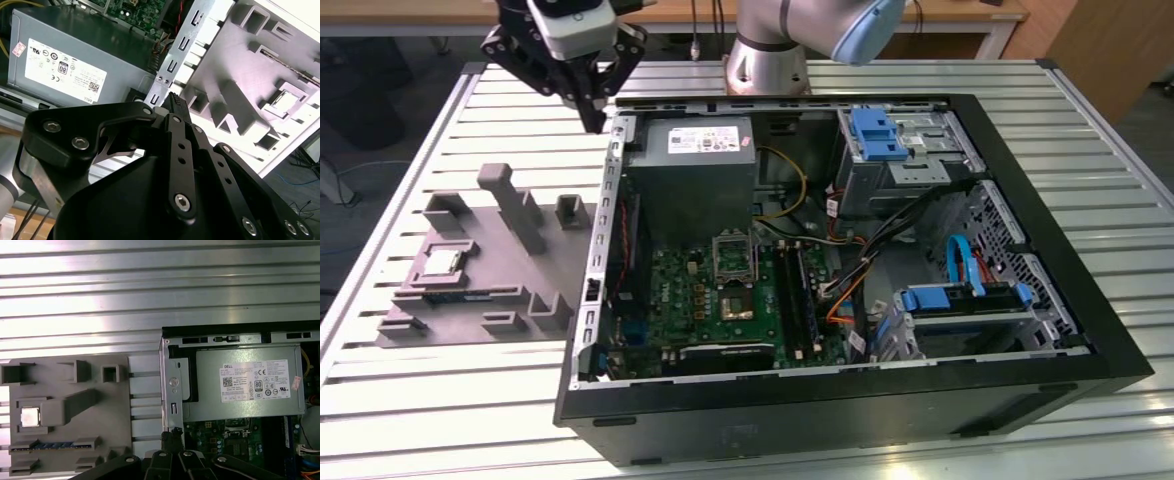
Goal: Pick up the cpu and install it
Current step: 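Reach for the cpu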
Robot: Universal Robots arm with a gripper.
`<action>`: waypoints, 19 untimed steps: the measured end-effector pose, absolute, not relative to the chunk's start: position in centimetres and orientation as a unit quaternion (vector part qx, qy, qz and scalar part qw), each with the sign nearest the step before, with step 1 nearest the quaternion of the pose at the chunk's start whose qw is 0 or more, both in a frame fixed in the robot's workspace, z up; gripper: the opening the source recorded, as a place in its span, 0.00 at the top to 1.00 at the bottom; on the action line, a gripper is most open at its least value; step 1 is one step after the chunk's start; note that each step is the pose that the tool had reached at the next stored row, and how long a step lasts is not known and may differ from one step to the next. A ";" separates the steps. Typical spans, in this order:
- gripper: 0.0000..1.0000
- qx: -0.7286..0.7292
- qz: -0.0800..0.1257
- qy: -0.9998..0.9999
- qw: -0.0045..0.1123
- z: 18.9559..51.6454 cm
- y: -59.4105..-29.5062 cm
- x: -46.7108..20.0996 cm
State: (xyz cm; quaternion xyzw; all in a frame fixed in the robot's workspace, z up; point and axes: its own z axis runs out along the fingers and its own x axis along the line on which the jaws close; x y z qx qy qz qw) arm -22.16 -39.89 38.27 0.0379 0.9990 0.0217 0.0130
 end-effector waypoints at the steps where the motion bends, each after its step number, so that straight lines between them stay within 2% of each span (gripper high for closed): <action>1: 0.89 0.038 0.022 0.999 0.013 38.3 -39.9 -22.2; 19: 0.89 0.038 0.022 0.999 0.013 38.2 -39.9 -23.1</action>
